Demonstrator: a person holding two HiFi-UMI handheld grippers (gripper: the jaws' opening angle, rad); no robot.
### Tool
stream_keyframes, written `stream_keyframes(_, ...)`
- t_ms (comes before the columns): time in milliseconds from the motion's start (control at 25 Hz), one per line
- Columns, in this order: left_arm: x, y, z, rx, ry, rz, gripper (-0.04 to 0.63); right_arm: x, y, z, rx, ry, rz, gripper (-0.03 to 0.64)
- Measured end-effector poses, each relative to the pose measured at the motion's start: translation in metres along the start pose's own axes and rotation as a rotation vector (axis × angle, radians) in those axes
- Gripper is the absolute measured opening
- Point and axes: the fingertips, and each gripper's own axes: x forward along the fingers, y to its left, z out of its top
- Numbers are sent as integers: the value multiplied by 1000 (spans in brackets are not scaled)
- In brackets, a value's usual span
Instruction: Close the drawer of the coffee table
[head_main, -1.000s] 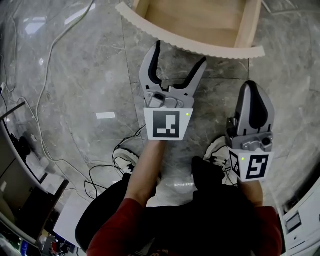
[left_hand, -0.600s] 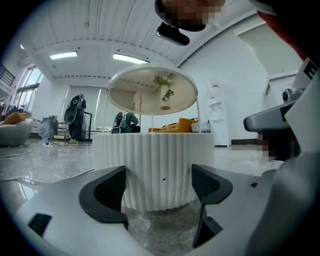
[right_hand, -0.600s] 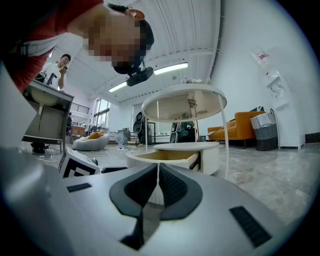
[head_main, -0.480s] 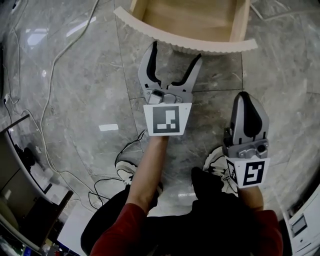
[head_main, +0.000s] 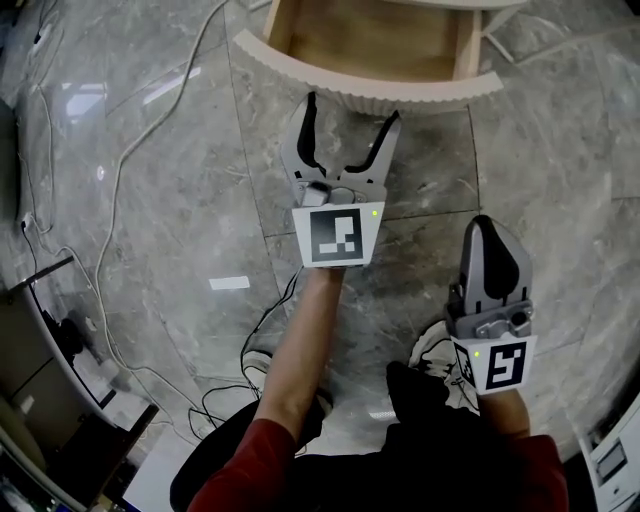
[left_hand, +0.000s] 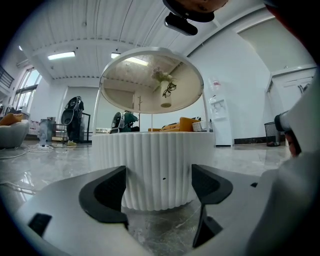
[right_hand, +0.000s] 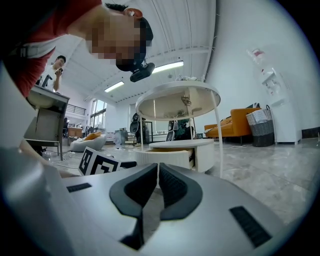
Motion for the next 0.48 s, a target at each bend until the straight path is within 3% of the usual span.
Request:
stream_keyframes(360, 35, 4, 8, 23, 2, 3, 408, -10, -3, -17, 54, 41, -9, 26)
stream_keyframes(480, 49, 6, 17, 14, -56, 10, 408, -11, -10, -18, 62, 42, -21, 26)
